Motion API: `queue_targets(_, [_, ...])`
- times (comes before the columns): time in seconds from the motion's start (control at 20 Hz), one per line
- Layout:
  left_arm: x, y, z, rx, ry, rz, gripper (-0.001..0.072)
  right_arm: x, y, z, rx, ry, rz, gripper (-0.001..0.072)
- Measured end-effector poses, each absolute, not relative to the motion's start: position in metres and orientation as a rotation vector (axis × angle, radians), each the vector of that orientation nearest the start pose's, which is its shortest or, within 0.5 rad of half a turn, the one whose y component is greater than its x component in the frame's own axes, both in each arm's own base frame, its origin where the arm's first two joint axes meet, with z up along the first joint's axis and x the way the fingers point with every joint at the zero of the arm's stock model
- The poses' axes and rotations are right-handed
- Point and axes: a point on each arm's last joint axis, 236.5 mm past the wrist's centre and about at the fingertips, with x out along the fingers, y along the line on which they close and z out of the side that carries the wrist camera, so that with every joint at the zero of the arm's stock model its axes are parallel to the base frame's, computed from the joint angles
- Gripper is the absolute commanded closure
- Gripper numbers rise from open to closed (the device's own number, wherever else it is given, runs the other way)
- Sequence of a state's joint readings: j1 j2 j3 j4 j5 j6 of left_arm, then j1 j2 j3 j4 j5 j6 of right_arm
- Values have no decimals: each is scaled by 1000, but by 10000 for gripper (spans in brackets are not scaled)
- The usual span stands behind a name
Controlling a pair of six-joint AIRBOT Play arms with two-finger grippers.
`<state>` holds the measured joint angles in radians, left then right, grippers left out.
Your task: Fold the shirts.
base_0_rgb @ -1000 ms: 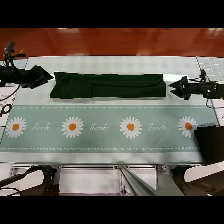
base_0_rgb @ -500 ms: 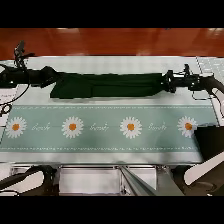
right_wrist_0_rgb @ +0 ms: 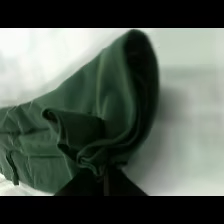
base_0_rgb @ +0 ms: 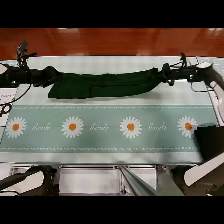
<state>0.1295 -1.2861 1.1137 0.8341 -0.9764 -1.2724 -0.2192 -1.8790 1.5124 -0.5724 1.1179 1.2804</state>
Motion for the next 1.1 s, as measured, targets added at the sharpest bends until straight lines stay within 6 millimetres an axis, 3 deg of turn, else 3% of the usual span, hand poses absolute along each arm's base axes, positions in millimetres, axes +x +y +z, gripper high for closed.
queue_targets(0.15, [431, -91, 55, -499, 987, -380, 691, 500, 50, -1, 784, 1116, 400, 686])
queue_targets(0.3, [425, -133, 54, -463, 1005, -481, 692, 457, 38, 35, 712, 1067, 388, 686])
queue_targets(0.5, [412, -216, 38, -405, 1082, -634, 692, 388, 34, 75, 668, 990, 363, 686])
queue_targets(0.65, [395, -293, 24, -361, 1157, -753, 693, 341, 43, 99, 659, 928, 361, 686])
queue_targets(0.8, [365, -370, 9, -279, 1235, -872, 693, 307, 59, 121, 655, 868, 377, 686])
queue_targets(0.9, [331, -414, -8, -184, 1317, -952, 693, 289, 69, 134, 647, 840, 394, 686])
queue_targets(1.1, [262, -472, -39, -17, 1448, -1087, 692, 268, 81, 147, 641, 816, 418, 686])
